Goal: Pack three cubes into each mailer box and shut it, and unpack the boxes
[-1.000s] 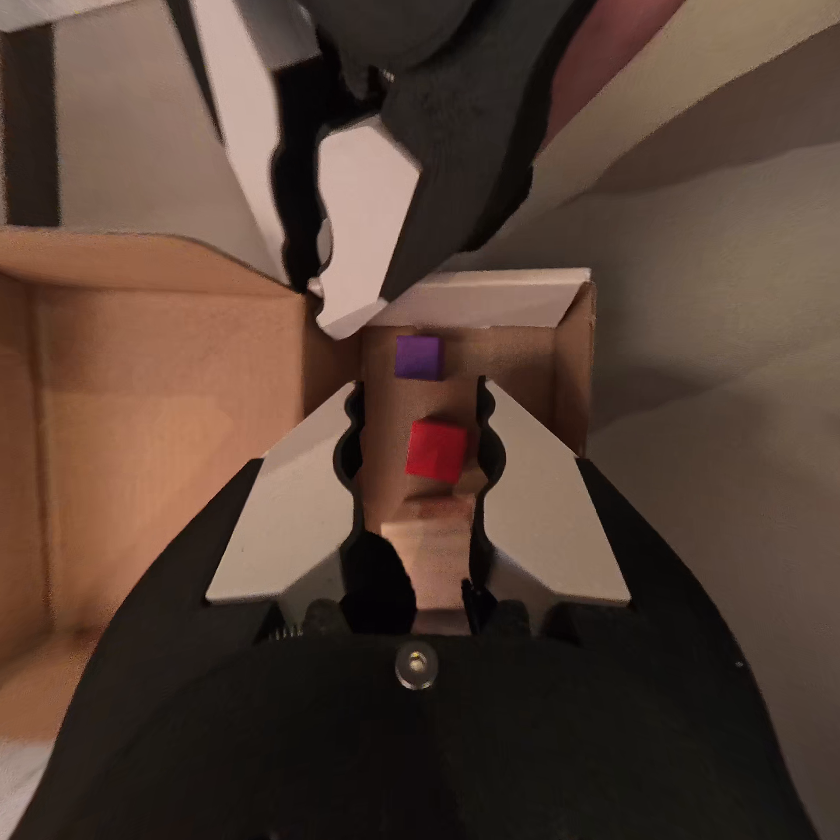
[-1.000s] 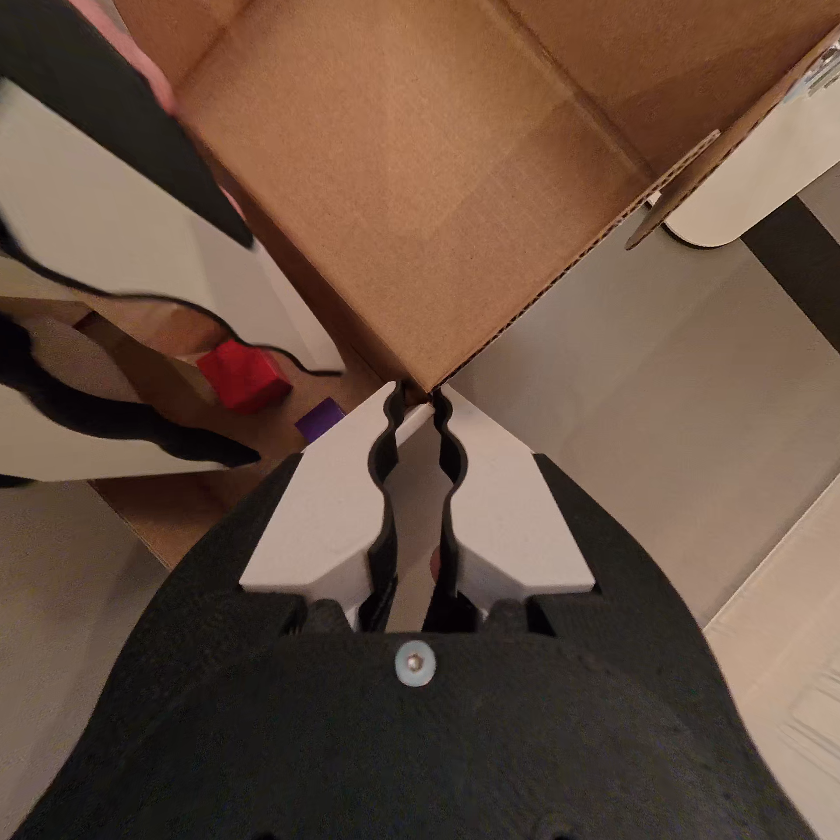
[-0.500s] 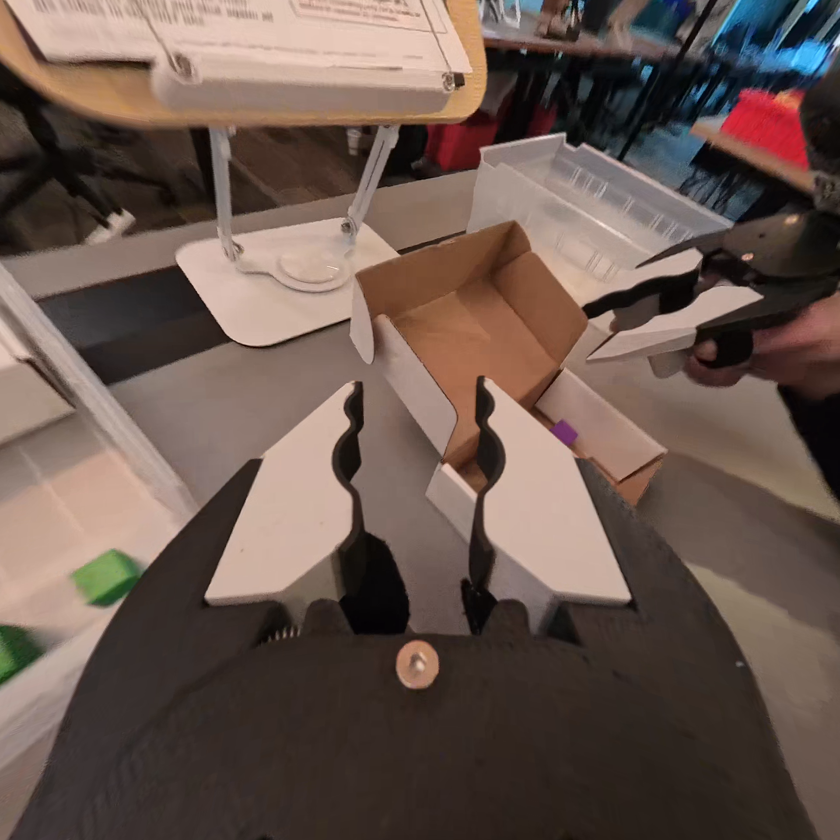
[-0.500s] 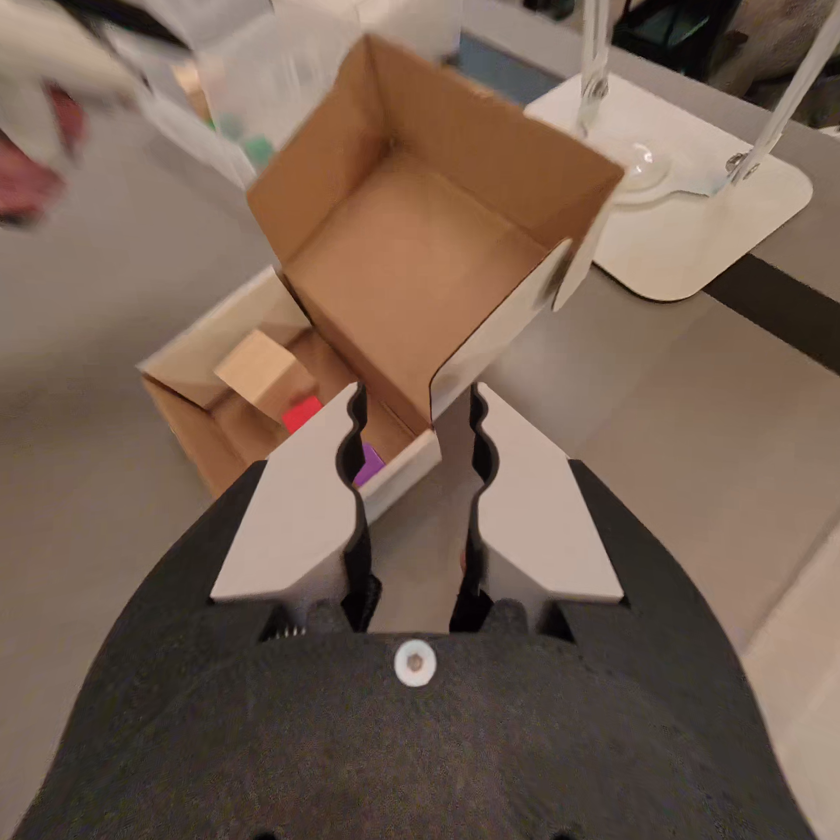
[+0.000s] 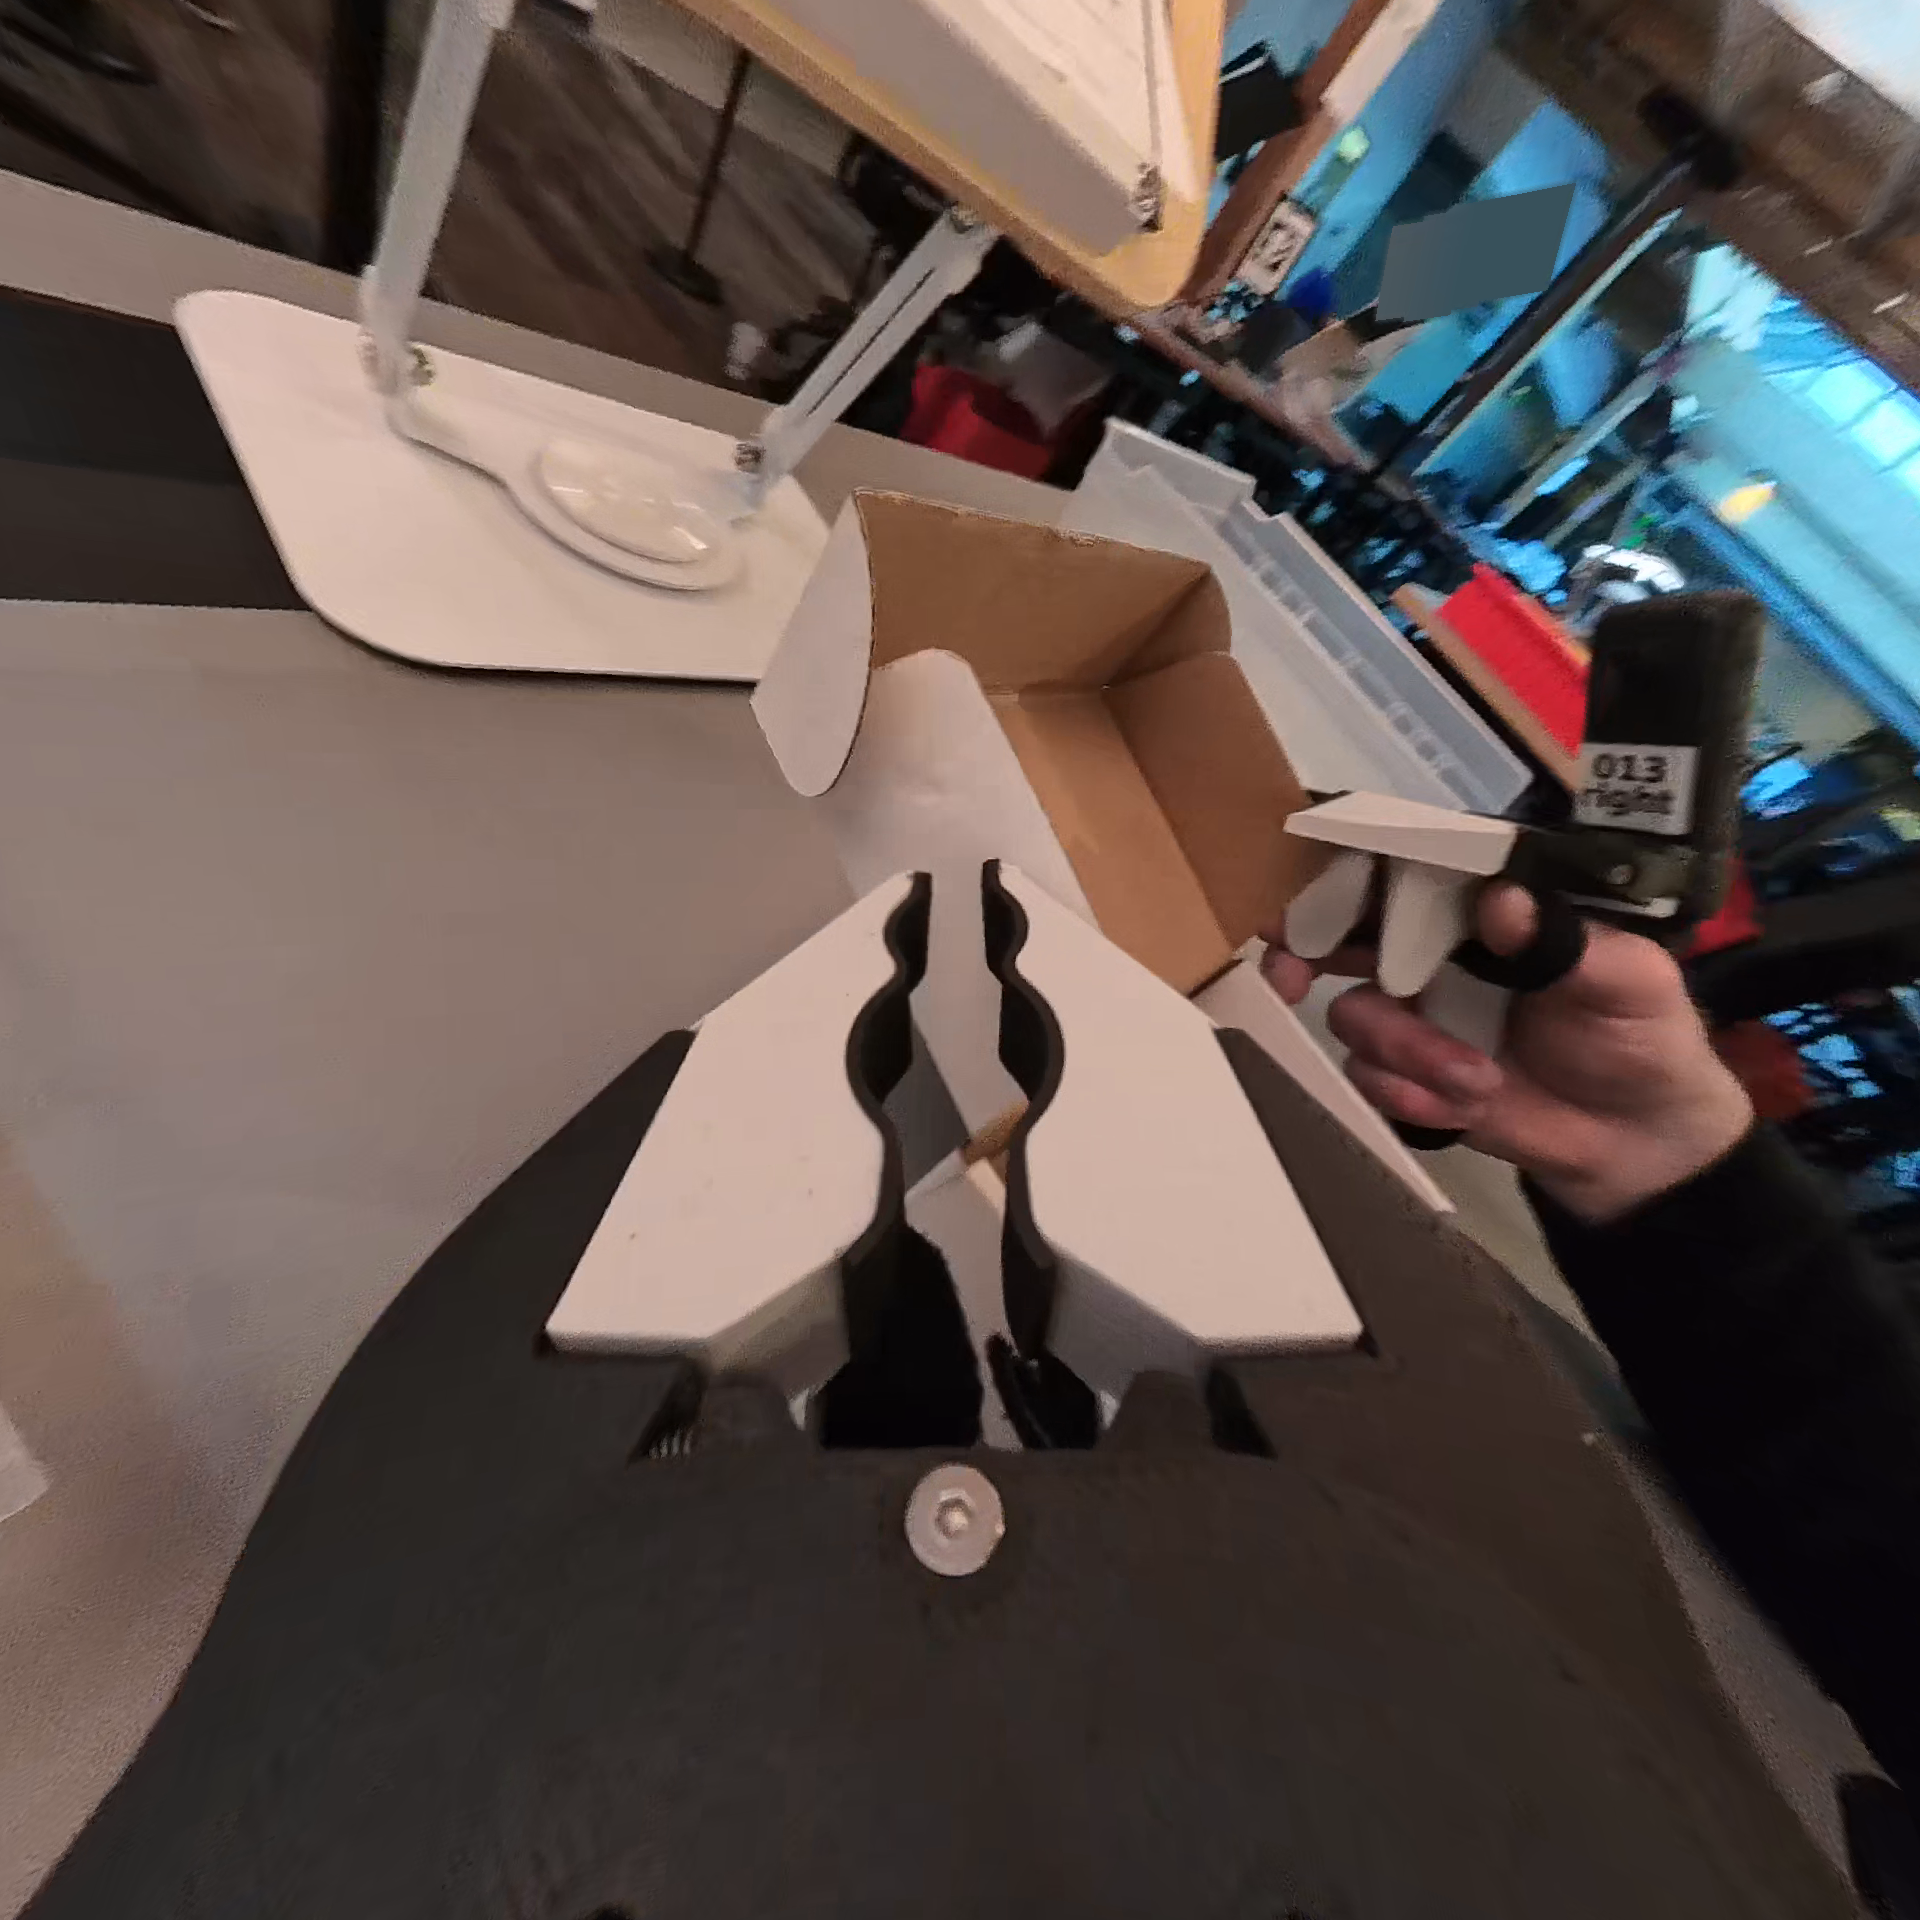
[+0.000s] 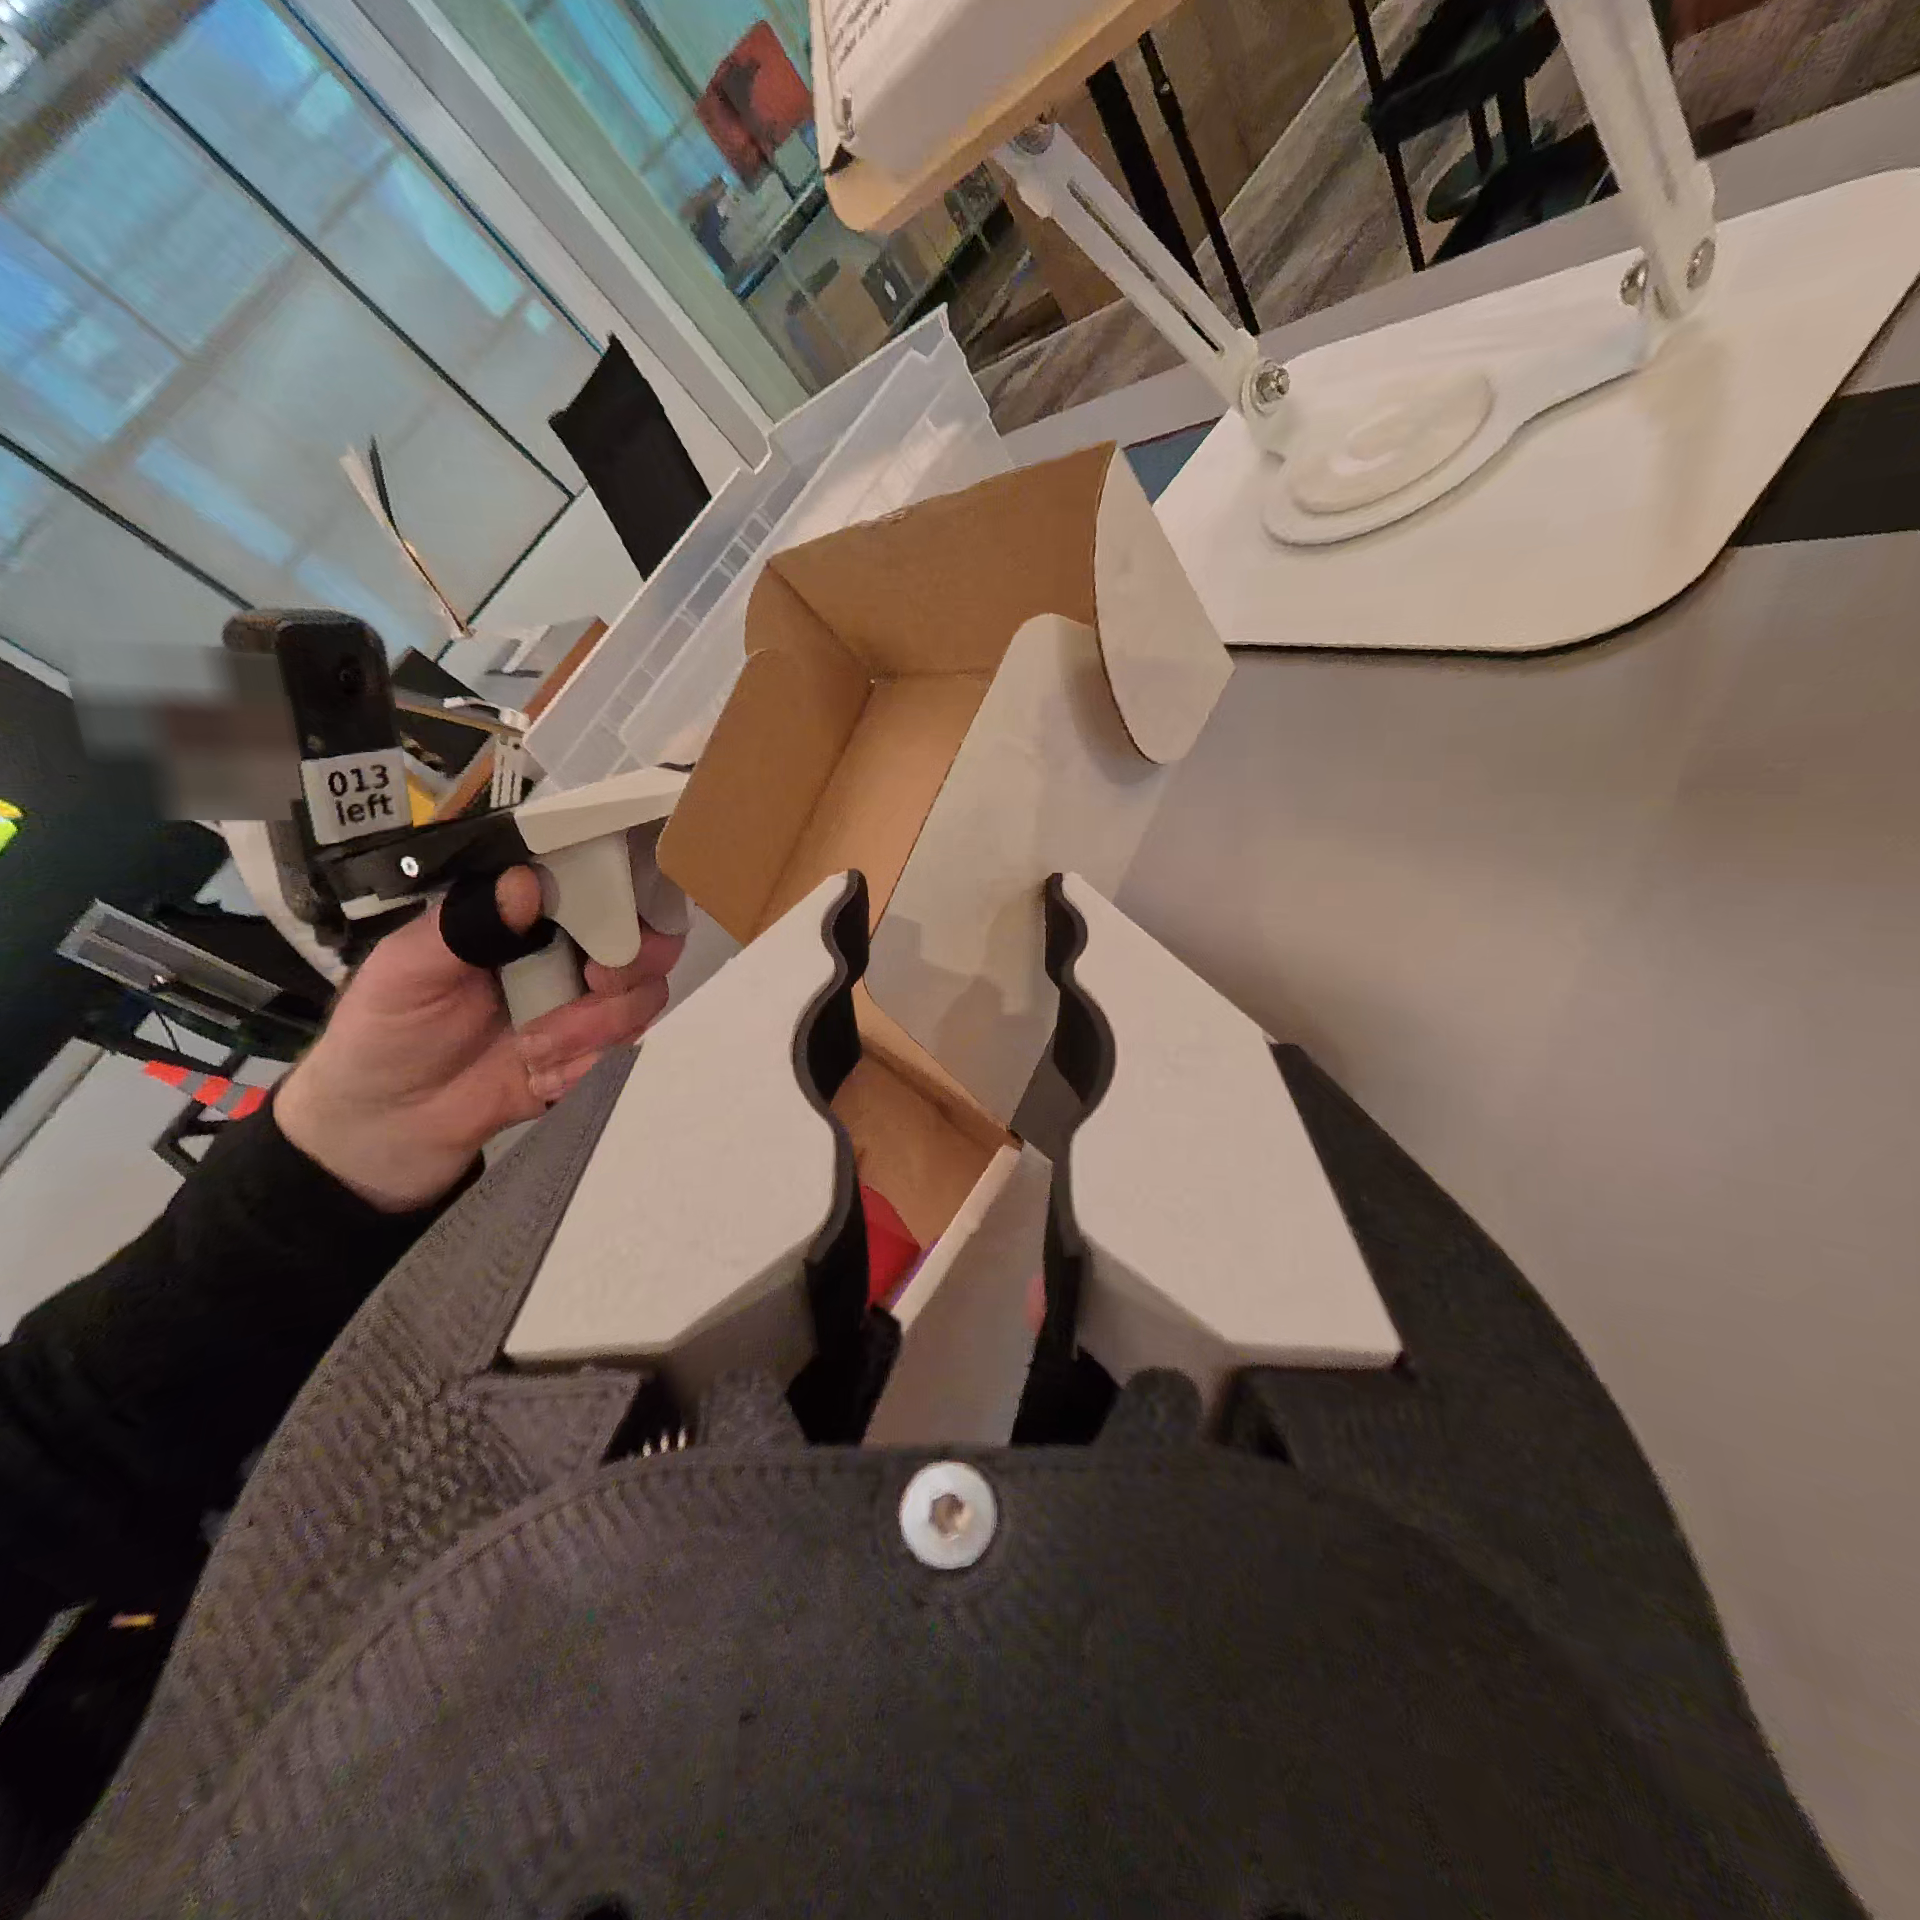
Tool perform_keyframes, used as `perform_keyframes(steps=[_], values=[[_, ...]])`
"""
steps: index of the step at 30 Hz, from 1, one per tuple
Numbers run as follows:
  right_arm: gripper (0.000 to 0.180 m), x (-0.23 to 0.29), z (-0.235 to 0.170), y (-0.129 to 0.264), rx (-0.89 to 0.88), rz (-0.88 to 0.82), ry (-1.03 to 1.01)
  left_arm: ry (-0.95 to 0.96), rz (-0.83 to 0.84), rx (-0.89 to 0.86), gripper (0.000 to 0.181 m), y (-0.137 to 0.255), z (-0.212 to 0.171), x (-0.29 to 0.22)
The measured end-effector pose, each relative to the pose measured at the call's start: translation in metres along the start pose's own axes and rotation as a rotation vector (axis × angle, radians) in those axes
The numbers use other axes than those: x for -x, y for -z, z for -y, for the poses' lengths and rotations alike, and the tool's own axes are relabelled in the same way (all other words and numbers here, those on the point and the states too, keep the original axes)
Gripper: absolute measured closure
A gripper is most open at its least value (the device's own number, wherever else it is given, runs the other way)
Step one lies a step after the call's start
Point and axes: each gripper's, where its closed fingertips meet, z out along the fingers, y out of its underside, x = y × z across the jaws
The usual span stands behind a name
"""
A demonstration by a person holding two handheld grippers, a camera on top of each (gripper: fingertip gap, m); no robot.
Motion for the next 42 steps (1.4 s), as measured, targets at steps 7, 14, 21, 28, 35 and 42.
perform_keyframes(steps=[7,14,21,28,35,42], values=[[0.151,0.021,0.0,0.012,0.003,0.02,0.234,-0.199,-0.175,-0.094,0.181,0.016,0.0,-0.04],[0.156,0.031,-0.015,0.024,0.016,-0.019,0.418,-0.391,-0.239,-0.093,0.181,0.028,-0.019,-0.059],[0.162,0.032,-0.017,0.035,-0.029,-0.06,0.471,-0.45,-0.22,-0.122,0.177,0.04,-0.015,-0.056],[0.164,0.035,-0.02,0.037,-0.039,-0.065,0.489,-0.199,-0.224,-0.109,0.114,0.046,-0.015,-0.03],[0.165,0.039,-0.023,0.036,-0.037,-0.045,0.525,-0.109,-0.42,0.015,0.122,0.022,-0.019,-0.043],[0.164,0.041,-0.028,0.04,-0.02,-0.037,0.574,-0.442,-0.438,-0.02,0.127,0.028,-0.032,-0.063]])
